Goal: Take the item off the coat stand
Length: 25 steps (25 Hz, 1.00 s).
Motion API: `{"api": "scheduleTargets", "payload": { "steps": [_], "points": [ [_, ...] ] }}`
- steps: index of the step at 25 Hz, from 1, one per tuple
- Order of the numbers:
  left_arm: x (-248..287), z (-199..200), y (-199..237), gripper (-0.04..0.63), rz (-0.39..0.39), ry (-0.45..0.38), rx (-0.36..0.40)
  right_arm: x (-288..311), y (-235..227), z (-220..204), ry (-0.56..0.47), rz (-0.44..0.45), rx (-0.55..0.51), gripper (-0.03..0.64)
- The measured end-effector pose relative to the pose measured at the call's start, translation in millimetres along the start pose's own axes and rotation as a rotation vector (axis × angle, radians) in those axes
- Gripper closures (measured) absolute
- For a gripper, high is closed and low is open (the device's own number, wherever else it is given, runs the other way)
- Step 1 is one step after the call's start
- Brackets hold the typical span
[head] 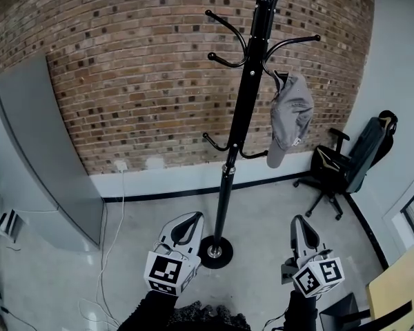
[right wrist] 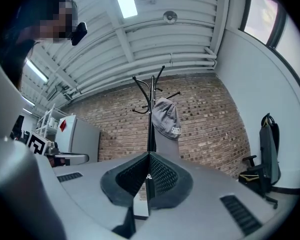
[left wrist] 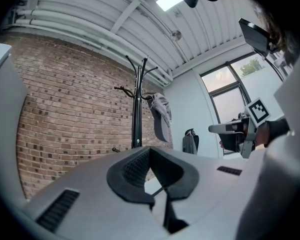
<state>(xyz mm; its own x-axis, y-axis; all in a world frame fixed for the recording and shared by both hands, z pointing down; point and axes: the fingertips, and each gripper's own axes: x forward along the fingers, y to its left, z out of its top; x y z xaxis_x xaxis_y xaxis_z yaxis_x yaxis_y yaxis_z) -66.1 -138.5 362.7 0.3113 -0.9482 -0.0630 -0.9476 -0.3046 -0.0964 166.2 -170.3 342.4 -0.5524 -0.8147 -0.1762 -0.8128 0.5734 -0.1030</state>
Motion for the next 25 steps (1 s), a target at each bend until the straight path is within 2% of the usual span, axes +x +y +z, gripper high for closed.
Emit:
{"api": "scheduleTargets", "payload": {
  "steps": [12, 18, 25],
  "points": [
    [31, -6, 21, 0.586, -0.028, -0.004, -0.009, 30, -9, 11, -0.028, -0.014, -0.041, 0.606],
    [67, -9, 41, 0.588, -0.080, -0.017, 0.014, 57, -19, 6, -0.038, -0.073, -0.055, 0.606],
    [120, -4, 64, 0.588, -0.147, -0.035, 0.040, 94, -32, 20, -0.075, -0.137, -0.095, 0.606]
  ]
}}
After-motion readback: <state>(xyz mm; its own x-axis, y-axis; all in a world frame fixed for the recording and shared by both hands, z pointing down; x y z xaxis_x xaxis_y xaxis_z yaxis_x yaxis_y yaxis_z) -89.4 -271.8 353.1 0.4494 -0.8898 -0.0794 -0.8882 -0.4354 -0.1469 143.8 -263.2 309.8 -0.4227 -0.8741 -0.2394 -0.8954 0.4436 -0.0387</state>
